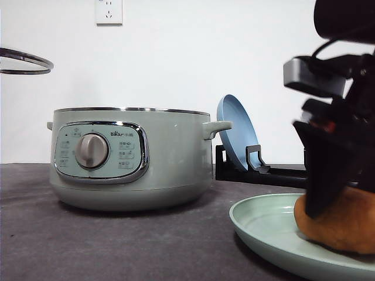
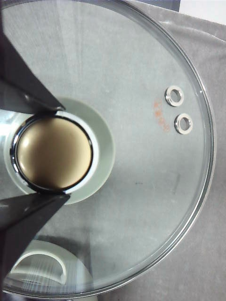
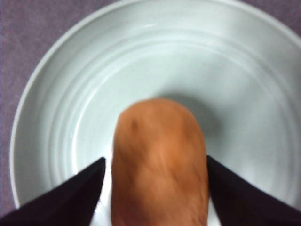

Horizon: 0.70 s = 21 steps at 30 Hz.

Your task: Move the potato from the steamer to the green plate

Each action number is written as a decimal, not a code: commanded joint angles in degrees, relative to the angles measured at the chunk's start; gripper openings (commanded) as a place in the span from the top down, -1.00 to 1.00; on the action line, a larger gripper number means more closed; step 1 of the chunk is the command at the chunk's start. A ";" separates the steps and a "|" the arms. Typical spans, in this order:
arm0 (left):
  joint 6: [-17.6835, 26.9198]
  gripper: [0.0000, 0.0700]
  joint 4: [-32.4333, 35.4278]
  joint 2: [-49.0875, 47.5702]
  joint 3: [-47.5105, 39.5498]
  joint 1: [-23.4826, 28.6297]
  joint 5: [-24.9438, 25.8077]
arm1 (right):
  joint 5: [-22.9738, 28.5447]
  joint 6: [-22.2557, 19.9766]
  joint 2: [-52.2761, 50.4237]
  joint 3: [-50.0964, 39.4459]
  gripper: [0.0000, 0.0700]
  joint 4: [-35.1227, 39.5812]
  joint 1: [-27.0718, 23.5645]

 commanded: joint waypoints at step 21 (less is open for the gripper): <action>0.15 1.00 -0.65 -0.74 1.90 -0.01 0.43 | -0.19 4.16 -26.38 38.27 -0.97 -40.45 0.57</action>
